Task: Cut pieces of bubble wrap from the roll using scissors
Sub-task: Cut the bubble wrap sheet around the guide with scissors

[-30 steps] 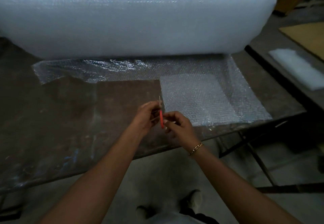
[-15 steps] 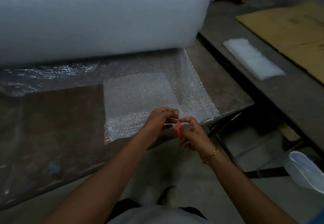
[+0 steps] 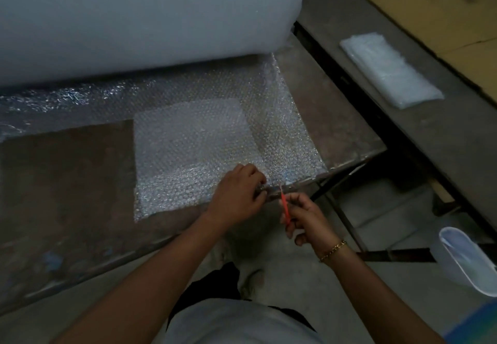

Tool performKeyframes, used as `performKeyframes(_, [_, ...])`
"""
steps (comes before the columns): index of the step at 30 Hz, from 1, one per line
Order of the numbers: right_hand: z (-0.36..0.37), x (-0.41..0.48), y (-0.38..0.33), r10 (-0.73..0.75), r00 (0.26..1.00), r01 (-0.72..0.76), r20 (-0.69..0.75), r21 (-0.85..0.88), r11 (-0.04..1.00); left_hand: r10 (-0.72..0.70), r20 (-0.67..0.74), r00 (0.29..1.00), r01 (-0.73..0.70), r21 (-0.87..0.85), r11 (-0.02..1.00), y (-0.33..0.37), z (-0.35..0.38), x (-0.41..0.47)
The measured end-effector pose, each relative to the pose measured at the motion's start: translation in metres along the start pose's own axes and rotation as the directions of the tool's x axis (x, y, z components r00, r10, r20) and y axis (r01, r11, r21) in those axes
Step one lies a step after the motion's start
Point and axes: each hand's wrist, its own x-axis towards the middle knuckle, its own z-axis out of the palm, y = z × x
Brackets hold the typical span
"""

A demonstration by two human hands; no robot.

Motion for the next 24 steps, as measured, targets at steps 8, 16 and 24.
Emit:
performKeyframes(8, [-0.013,0.008,0.012,0.041,0.996,-0.042,0.081,0.01,0.999,0.112,-0.1,0.989,-0.098,0.136,0.986,-0.001,0.009,0.009])
performKeyframes(16, [-0.014,0.008,0.024,0.045,0.989,-0.049,0.141,0.02,0.999,0.09,-0.109,0.99,-0.073,0.148,0.986,-0.003,0.013,0.013])
performKeyframes(24, [-0.014,0.013,0.028,0.044,0.99,-0.047,0.137,0.015,0.999,-0.005,-0.075,0.997,0.007,0.018,1.0,0.0,0.011,0.011])
